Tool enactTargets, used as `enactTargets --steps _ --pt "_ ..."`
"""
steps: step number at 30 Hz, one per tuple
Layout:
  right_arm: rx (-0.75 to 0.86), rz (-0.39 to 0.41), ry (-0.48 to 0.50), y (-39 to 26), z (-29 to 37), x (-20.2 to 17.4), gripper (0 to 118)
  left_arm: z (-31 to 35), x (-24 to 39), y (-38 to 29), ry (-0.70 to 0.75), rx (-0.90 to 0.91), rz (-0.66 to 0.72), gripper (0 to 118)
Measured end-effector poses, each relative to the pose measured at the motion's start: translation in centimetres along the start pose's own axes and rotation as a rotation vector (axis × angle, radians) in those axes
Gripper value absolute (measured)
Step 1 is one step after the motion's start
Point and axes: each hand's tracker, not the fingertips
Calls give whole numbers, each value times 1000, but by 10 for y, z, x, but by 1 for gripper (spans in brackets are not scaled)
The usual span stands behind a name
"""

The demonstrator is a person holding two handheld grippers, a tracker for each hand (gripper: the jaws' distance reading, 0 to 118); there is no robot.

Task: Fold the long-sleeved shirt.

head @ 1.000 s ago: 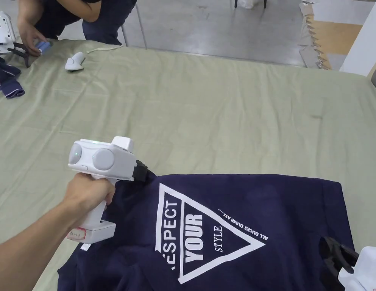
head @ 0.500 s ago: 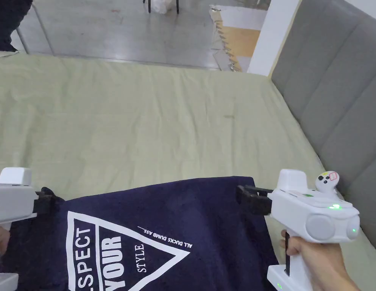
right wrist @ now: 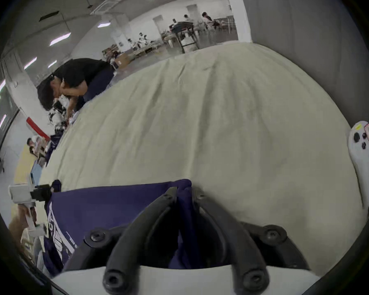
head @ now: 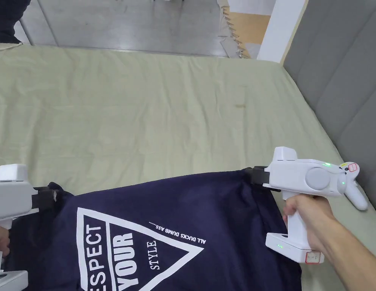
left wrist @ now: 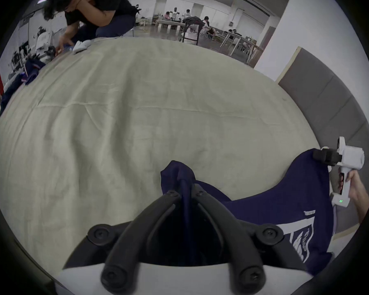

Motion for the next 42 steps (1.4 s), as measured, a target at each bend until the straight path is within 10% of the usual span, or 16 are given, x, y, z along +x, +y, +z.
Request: enactTargets --steps 22,42 --pt "634 215 285 22 370 -65 8 355 39 5 -230 652 86 9" --pt "852 402 47 246 538 -226 8 553 162 240 42 928 -198 9"
